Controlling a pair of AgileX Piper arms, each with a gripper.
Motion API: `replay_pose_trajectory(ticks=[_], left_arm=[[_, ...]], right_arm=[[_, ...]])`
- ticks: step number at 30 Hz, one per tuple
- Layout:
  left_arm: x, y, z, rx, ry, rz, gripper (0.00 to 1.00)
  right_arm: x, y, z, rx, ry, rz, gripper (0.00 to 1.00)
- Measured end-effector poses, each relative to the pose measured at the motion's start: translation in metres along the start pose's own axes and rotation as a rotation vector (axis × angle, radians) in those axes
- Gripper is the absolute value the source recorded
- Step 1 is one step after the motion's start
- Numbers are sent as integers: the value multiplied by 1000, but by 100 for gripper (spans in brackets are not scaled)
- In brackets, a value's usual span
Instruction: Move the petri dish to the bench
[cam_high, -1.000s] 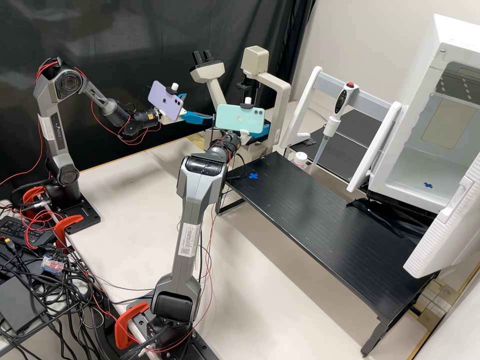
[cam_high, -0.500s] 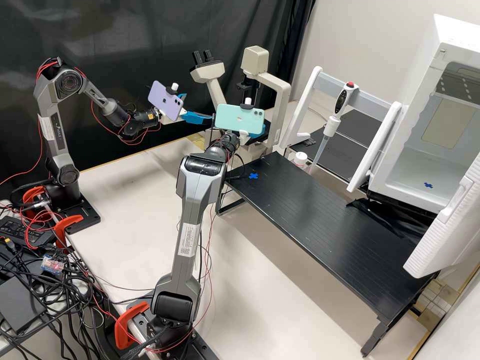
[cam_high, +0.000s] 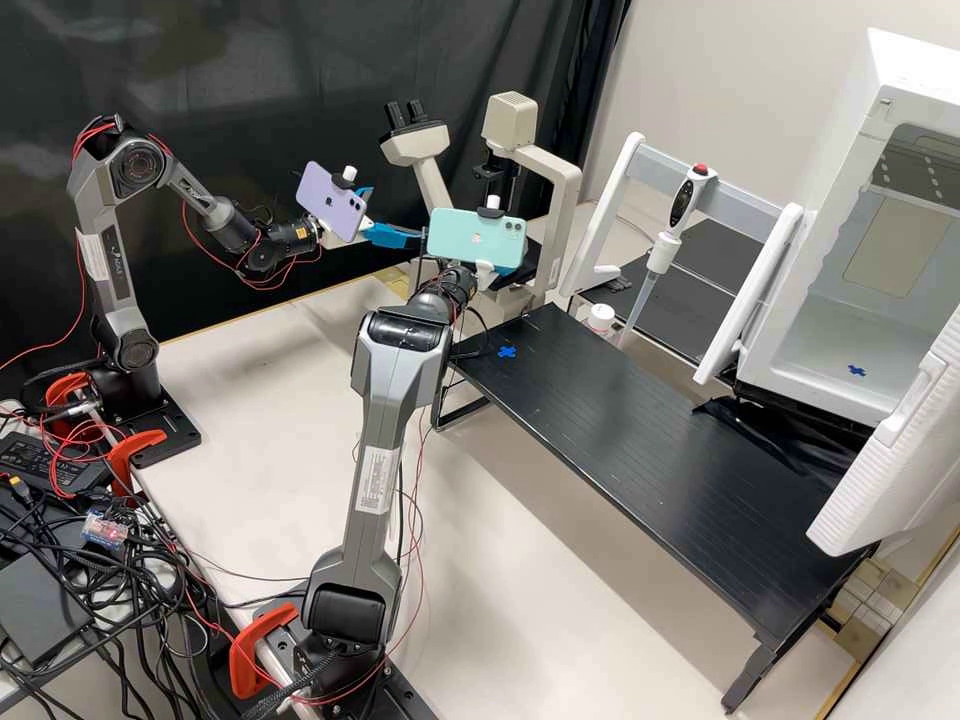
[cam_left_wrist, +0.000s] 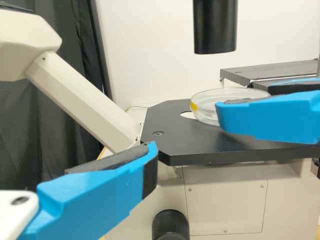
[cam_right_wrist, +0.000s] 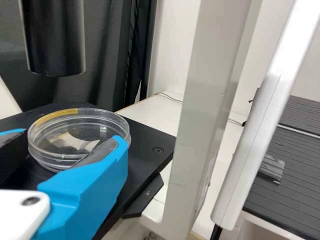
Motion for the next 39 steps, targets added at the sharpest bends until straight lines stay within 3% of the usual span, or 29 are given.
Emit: replay_pose_trajectory(ticks=[19,20,39], left_arm=[[0,0,0,0,0,0,100],[0,0,0,0,0,0,100],[0,0,0,0,0,0,100]], right_arm=[[-41,-2,-5,-18,33,-15,0],[-42,-1,-5,-16,34,-13,100],[-49,7,-15,-62,69,17,100]])
